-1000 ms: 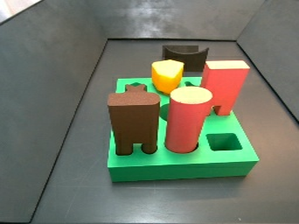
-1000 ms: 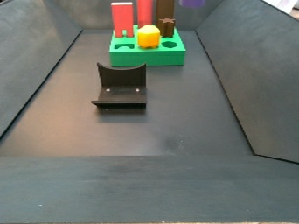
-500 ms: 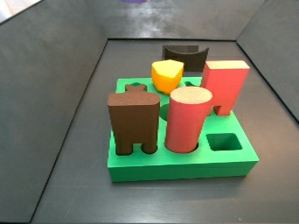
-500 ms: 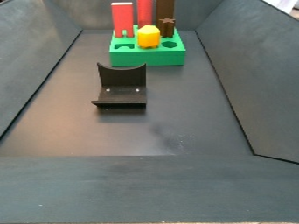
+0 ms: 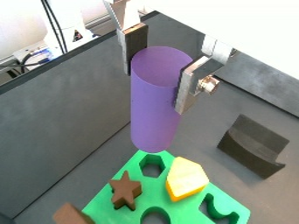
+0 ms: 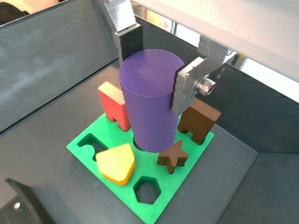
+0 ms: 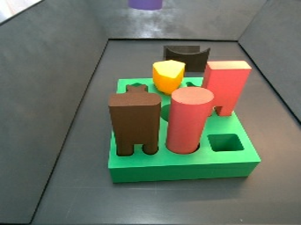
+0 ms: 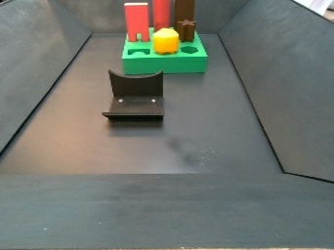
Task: Pick up the round object. Move up. Move to above the board. Insert the round object.
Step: Insert the round object.
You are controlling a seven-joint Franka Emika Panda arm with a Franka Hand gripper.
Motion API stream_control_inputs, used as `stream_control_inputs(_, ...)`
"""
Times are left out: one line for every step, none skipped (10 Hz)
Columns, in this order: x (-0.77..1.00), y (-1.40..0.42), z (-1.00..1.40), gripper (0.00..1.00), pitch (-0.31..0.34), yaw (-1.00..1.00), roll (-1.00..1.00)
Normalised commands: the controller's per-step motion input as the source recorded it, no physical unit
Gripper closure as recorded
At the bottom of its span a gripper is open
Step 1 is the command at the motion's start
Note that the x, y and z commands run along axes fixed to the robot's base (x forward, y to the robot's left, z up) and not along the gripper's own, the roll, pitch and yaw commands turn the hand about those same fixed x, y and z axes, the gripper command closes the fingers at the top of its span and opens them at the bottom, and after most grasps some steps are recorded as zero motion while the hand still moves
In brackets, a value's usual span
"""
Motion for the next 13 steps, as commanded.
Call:
stream_control_inputs(0.0,0.0,0.0,1.0,-0.007,0.0,0.0)
stream_control_inputs(0.01,-0.15,-0.21,1.0,-0.039,0.0,0.0)
stream_control_inputs(0.2,-0.3,-0.33,1.0,-0.064,0.0,0.01)
stream_control_inputs(0.27,-0.32,-0.39,1.0,-0.06,0.0,0.0)
stream_control_inputs(0.38,-0.35,-0.43,1.0,-0.05,0.0,0.02)
stream_control_inputs(0.48,-0.31,-0.45,1.0,-0.034,0.0,0.03)
stream_control_inputs(0.46,-0.25,-0.46,1.0,-0.027,0.0,0.06)
stream_control_inputs(0.53,-0.23,-0.47,1.0,-0.009,0.0,0.07)
stream_control_inputs(0.49,-0.18,-0.46,1.0,-0.01,0.0,0.08)
stream_control_inputs(0.51,-0.13,-0.49,1.0,-0.003,0.0,0.08)
stream_control_inputs(0.44,-0.1,-0.49,1.0,-0.023,0.0,0.08)
stream_control_inputs(0.35,-0.07,-0.51,1.0,-0.019,0.0,0.09)
stream_control_inputs(0.21,-0.03,-0.55,1.0,-0.026,0.0,0.11)
